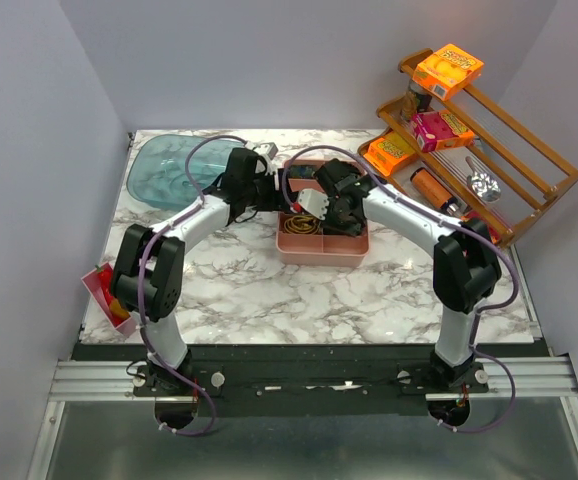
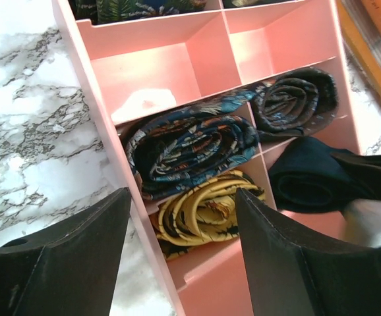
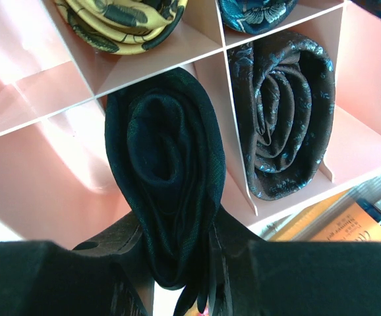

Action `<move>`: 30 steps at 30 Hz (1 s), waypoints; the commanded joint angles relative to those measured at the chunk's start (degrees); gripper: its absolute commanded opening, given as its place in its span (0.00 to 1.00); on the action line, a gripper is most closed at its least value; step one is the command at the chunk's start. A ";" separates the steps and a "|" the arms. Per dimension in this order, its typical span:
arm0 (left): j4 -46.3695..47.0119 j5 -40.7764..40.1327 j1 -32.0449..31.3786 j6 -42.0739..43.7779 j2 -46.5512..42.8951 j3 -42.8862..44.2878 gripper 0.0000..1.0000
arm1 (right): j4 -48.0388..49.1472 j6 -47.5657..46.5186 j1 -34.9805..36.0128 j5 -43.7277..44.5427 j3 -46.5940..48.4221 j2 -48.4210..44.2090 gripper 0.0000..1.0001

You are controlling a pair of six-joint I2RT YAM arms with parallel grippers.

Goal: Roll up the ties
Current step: Place the tie in the storage box.

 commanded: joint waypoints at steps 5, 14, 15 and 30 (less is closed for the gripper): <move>0.45 -1.09 0.20 0.89 -5.79 -3.37 0.74 | -5.12 -0.65 1.39 2.25 3.81 6.78 0.01; 1.94 -0.22 0.64 0.98 -5.88 -4.69 0.75 | -1.44 0.76 1.39 -3.46 2.67 0.90 0.09; 2.20 0.05 0.73 0.98 -5.97 -4.60 0.75 | -0.99 0.85 1.30 -4.68 2.32 0.45 0.11; 3.08 0.67 0.73 1.06 -5.88 -4.77 0.75 | 4.28 2.34 1.39 -5.22 1.09 -4.90 1.00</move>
